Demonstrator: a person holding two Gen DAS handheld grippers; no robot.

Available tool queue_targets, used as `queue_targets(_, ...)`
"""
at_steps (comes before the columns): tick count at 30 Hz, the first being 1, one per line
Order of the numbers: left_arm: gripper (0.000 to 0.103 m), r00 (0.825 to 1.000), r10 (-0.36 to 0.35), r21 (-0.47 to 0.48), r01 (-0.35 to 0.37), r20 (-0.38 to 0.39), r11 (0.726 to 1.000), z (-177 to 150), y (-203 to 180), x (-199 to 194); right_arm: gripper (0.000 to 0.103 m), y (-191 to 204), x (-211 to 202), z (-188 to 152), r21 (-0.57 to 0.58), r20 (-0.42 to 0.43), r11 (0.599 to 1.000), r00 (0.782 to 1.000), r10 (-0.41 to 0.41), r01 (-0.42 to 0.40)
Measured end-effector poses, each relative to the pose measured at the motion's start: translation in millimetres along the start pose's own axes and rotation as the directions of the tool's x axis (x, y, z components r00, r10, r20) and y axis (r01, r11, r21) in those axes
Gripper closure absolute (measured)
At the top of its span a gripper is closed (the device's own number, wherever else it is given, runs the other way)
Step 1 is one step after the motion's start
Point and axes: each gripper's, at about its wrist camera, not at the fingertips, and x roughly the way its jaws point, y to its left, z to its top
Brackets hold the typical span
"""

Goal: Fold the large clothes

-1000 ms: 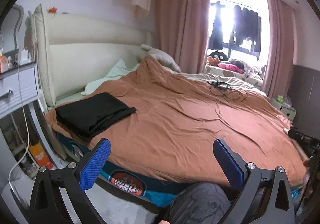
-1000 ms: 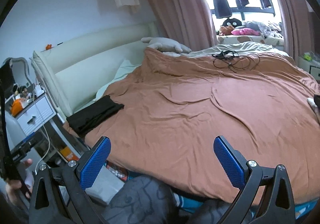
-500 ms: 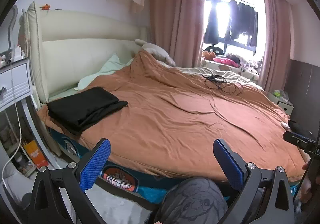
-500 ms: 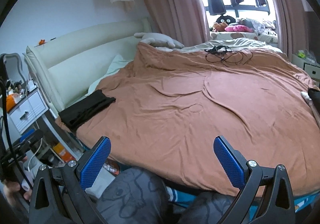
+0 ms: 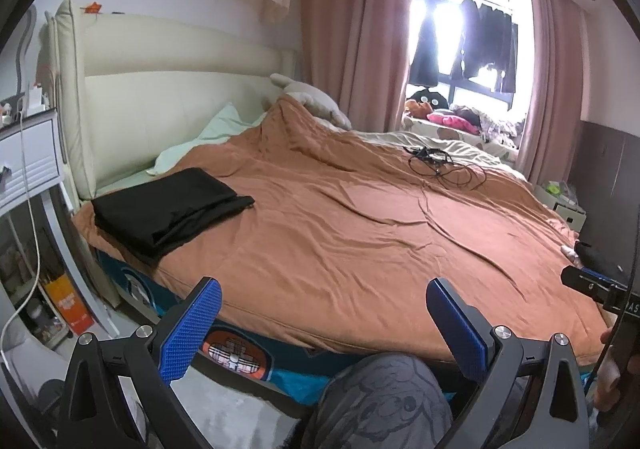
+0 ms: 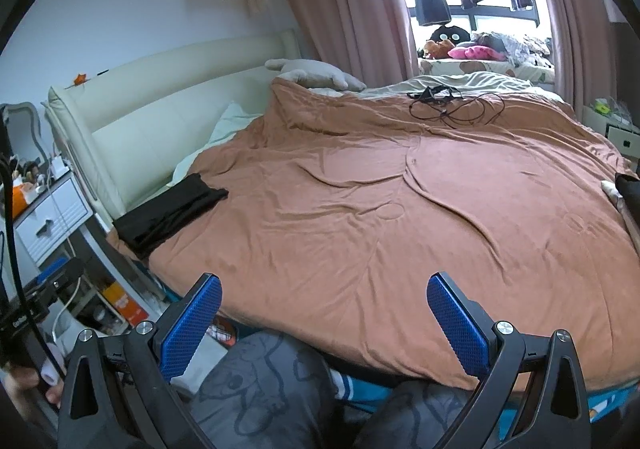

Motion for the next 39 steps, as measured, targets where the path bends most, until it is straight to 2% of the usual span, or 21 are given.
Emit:
queue_targets(9, 0.001, 1.0, -0.003, 0.02, 0.003, 0.008, 1.0, 3, -8, -8, 0.0, -5, -3, 3, 0.006, 0.007, 1.0, 1.0, 0.011, -0.011)
queue_targets(39, 0.001, 0.999, -0.03, -0.005, 0.03, 0.039, 1.0, 3, -4, -35, 0.0, 1, -31, 3, 0.01, 0.029, 1.0, 1.0, -0.008, 0.007)
